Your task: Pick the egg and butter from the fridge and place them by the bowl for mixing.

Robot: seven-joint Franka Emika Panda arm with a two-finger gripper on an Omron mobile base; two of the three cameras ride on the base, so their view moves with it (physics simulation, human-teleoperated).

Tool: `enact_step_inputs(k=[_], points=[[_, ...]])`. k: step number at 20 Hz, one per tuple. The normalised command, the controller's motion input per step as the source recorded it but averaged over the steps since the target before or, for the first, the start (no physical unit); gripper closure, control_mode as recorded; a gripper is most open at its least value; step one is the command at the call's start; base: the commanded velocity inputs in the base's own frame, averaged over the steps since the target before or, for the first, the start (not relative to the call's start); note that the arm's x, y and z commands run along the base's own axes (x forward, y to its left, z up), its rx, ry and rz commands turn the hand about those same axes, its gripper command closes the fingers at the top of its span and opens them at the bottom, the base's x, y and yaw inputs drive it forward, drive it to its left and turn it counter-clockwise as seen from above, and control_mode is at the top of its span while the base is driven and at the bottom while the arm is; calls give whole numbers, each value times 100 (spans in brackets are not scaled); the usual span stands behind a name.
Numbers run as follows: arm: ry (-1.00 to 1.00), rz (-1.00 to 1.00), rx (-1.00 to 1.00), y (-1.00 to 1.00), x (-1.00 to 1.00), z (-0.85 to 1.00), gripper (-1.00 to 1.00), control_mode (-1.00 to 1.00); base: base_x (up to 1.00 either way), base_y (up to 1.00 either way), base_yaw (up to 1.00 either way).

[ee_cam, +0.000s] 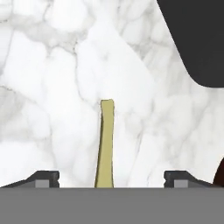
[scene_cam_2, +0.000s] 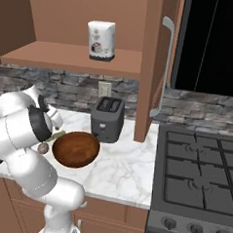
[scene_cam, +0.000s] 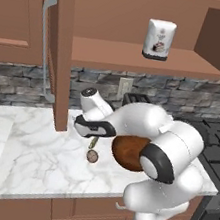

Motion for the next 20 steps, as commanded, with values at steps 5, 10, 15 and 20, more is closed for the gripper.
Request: enact_step_inputs(k=[5, 10, 15, 20], points=[[-14, 0, 8, -24, -100, 31, -100, -100, 0, 0, 0], [-32, 0, 9, -72, -100, 0, -100, -100, 0, 0, 0], [-26, -7, 9, -96, -100, 0, -100, -100, 0, 0, 0], [-17, -5, 3, -8, -39, 3, -100, -100, 0, 0, 0]])
